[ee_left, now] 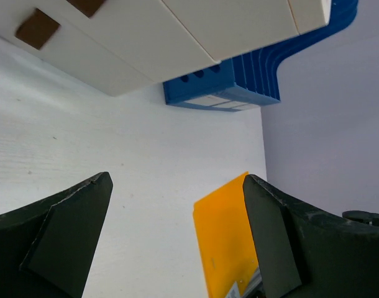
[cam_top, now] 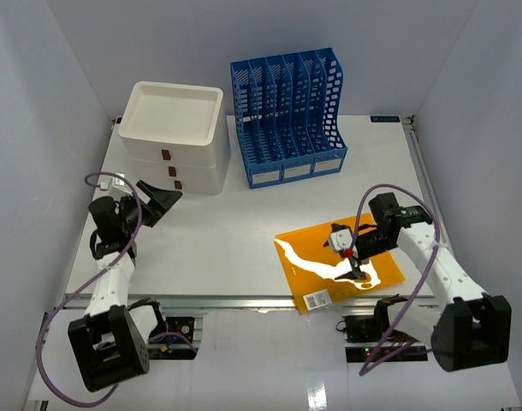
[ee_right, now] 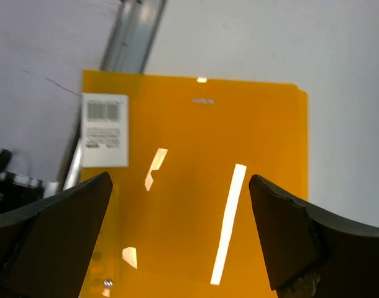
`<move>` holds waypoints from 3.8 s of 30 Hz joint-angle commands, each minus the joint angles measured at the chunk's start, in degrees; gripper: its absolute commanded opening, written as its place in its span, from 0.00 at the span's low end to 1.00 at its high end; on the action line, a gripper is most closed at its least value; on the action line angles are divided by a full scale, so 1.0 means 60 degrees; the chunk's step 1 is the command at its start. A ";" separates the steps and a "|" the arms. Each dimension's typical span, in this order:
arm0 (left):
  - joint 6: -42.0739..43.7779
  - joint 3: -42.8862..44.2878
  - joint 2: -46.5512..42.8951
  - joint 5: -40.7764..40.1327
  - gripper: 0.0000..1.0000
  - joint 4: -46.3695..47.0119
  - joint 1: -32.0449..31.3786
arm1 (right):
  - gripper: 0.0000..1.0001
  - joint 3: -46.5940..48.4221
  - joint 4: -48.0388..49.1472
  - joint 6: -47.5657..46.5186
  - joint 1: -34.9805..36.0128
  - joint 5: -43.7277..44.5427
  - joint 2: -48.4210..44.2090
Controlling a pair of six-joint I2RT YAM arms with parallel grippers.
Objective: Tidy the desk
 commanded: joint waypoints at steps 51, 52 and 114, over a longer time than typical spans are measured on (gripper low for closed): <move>-0.2398 -0.1793 -0.4937 -0.1387 0.98 -0.2621 -0.5173 | 0.95 -0.4269 0.5551 0.5763 0.5585 0.6495 -0.2336; -0.2411 -0.1787 -0.4944 -0.1412 0.98 -0.2628 -0.5206 | 0.96 -0.4353 0.5770 0.5795 0.5617 0.6682 -0.2265; -0.6294 0.0176 0.2486 -0.6786 0.98 0.1138 -1.1473 | 0.18 -0.1458 0.5339 0.6383 0.3416 0.3645 -0.1646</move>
